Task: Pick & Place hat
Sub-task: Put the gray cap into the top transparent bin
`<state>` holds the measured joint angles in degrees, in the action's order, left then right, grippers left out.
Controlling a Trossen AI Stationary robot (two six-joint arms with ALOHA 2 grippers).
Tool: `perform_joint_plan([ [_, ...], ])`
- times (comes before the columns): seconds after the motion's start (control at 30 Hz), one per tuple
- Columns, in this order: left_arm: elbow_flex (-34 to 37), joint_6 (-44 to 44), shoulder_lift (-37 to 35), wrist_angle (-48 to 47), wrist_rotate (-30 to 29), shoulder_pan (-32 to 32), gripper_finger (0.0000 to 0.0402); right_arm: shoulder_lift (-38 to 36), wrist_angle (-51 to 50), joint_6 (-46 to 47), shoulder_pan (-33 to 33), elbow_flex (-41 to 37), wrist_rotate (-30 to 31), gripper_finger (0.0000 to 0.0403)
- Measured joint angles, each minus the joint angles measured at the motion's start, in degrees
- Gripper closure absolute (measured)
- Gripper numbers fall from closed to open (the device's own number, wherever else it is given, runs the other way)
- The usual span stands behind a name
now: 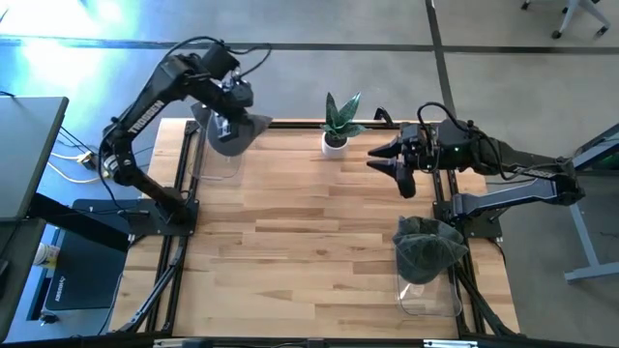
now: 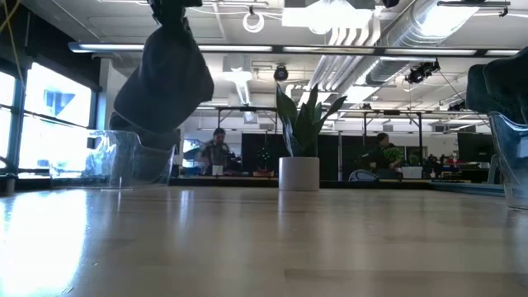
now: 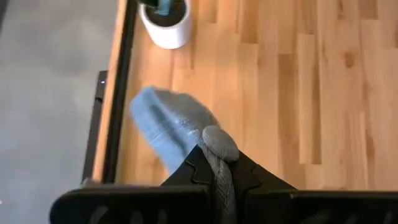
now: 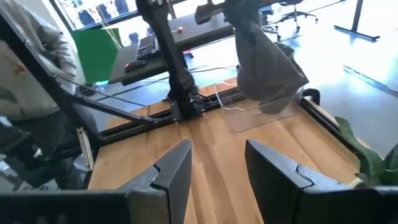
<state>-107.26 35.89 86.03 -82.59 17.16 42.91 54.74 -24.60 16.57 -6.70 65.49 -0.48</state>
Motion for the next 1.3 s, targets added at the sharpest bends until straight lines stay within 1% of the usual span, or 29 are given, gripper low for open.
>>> perform_joint_plan([
  [0.2,0.5,4.0,-0.8,-2.2,-1.8,5.4,0.0401,0.0,1.4,0.1,0.0,0.0,2.0,0.026],
  [0.3,4.5,3.7,-2.2,0.3,-5.7,7.8,0.0401,0.0,3.9,0.1,0.0,0.0,2.1,0.0261],
  [0.37,8.5,4.0,-3.9,1.8,-5.9,9.6,0.0401,0.0,5.3,0.6,0.0,0.0,2.1,0.0261],
  [0.57,22.9,4.3,-11.3,11.7,-1.3,13.9,0.0401,0.0,6.1,1.6,0.0,0.0,2.8,0.0261],
  [0.67,29.4,3.3,-14.7,17.2,5.4,14.2,0.0401,0.0,6.1,1.7,0.0,0.0,4.1,0.0261],
  [0.8,34.5,2.0,-18.1,20.5,10.7,14.1,0.0401,0.0,6.2,3.0,0.0,0.0,4.9,0.0261],
  [0.87,36.4,3.2,-19.4,22.1,11.1,14.1,0.0401,0.0,6.2,3.6,0.0,0.0,5.2,0.0261],
  [0.97,39.7,4.7,-19.5,24.8,9.8,14.1,0.0401,0.0,6.7,4.2,0.0,0.0,6.2,0.0261],
  [1.07,42.9,5.3,-19.6,29.6,9.0,14.1,0.0401,0.0,7.8,4.8,0.0,0.0,6.6,0.0261],
  [1.13,44.2,6.9,-19.6,31.5,5.8,14.1,0.04,0.0,8.3,5.9,0.0,0.0,6.6,0.0261],
  [1.23,45.5,8.5,-19.6,35.5,-0.5,14.1,0.0394,0.0,8.6,7.8,0.0,0.0,6.5,0.0261],
  [1.3,46.4,10.5,-18.8,36.5,-2.2,14.1,0.0387,0.1,8.6,9.0,0.0,0.0,6.5,0.0261],
])
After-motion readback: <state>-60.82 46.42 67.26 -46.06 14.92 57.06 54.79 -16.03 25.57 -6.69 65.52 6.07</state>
